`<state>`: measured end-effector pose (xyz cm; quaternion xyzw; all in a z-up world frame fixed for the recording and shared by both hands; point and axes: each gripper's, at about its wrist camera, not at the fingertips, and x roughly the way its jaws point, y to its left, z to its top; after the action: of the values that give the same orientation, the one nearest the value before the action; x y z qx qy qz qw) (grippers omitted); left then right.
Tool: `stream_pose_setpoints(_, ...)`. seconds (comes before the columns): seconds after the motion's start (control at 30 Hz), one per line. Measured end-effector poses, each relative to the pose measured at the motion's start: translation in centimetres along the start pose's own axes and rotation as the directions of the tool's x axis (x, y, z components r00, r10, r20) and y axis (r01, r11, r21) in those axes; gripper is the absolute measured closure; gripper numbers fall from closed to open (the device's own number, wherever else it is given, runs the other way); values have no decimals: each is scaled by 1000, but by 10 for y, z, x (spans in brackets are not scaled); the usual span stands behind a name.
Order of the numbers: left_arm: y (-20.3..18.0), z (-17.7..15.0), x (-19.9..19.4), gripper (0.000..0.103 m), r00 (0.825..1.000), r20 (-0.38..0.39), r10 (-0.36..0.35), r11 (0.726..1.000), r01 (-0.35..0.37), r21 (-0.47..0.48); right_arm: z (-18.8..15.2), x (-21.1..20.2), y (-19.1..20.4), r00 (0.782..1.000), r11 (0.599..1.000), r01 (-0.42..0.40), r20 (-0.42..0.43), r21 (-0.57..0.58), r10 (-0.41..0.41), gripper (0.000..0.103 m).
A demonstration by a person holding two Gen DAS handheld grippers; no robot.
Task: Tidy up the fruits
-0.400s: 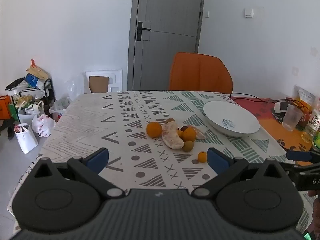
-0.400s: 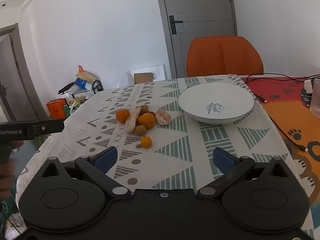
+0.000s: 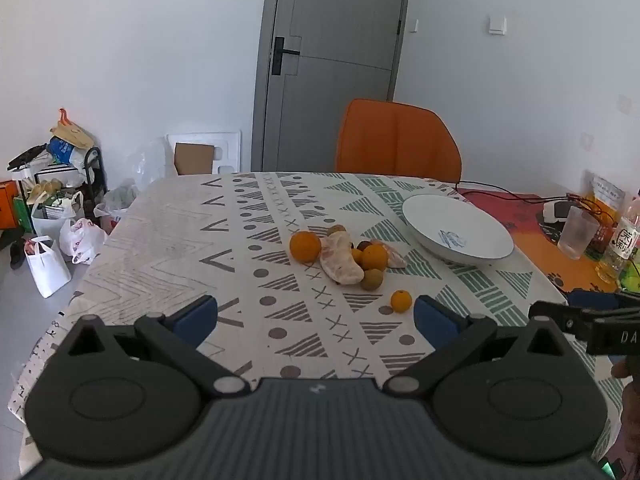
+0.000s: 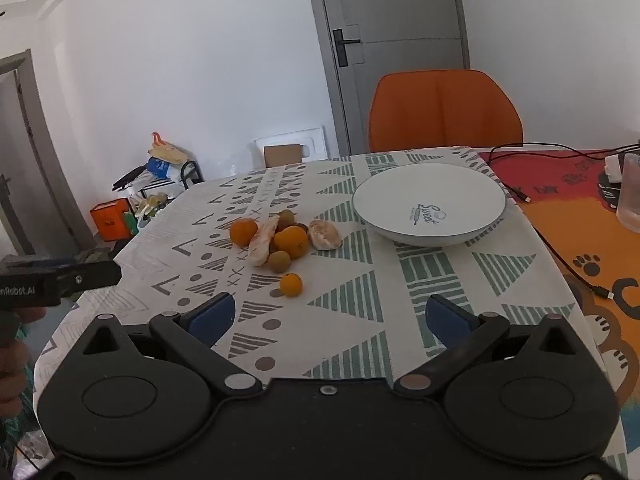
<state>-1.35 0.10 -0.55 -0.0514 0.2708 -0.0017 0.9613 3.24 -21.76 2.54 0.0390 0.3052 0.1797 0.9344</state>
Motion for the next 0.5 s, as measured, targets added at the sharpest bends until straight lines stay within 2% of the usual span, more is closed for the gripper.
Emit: stream_pose_setpoints(0.5,2,2,0,0,1000,-9,-7,1000,7,7,0,0,3,1000,1000,-14,15,-7,14,0)
